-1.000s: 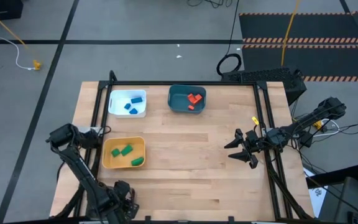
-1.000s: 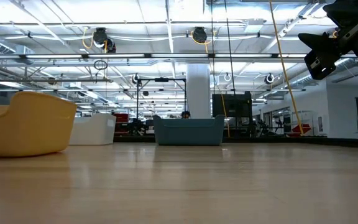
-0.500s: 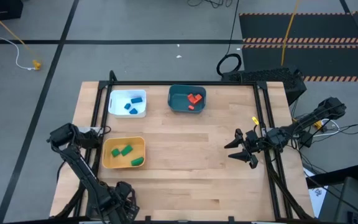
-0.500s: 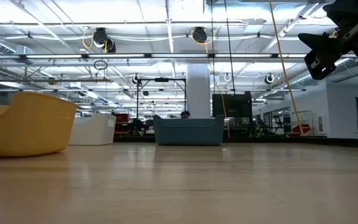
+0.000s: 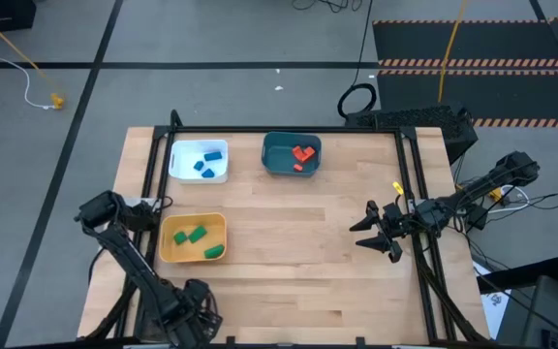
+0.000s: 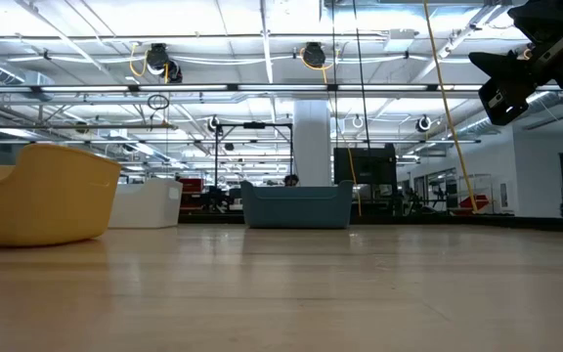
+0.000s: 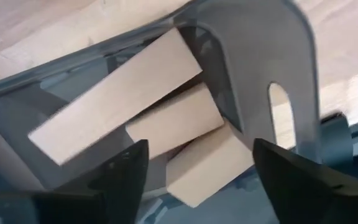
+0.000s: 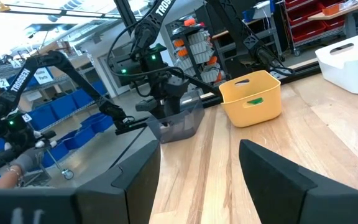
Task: Sort & place blocks by color
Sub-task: Return to Home Position
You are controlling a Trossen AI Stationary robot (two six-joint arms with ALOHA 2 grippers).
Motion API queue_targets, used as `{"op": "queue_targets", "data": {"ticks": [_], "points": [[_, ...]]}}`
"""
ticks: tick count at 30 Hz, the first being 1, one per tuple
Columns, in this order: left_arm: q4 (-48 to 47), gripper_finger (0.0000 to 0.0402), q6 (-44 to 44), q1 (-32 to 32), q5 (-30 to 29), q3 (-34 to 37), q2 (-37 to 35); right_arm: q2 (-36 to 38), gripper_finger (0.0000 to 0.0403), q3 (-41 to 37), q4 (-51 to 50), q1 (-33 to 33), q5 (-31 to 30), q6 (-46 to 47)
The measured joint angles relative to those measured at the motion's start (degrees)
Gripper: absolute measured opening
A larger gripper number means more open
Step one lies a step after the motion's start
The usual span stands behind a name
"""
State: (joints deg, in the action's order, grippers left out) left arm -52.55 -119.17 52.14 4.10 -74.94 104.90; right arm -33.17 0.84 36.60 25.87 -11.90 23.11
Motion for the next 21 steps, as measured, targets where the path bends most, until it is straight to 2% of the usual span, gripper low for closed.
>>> {"op": "queue_targets", "data": {"ticks": [3,7,10,13,15,21], "points": [[-0.20,0.0311,1.70,-0.32,1.33,-0.53,-0.02,0.00,0.0210,0.00,0.00,0.02,0.00,0.00],[-1.59,0.0320,3.90,-0.63,0.48,-1.78,-3.38,0.00,0.0210,0.00,0.00,0.02,0.00,0.00],[-4.23,0.0317,4.10,-0.69,-3.01,-1.94,-7.65,0.00,0.0210,0.00,0.02,0.02,0.01,-0.01],[-7.19,0.0311,7.91,-0.75,-8.11,-1.92,-12.12,-0.02,0.0210,0.00,-0.02,0.02,0.00,0.00],[-9.42,0.0306,15.46,-0.75,-11.03,-1.91,-14.79,0.00,0.0210,0.00,-0.01,0.00,0.00,-0.02],[-10.84,0.0301,45.18,-0.75,-16.47,-1.90,-22.83,-0.02,0.0210,0.00,0.00,0.00,0.01,0.00]]}}
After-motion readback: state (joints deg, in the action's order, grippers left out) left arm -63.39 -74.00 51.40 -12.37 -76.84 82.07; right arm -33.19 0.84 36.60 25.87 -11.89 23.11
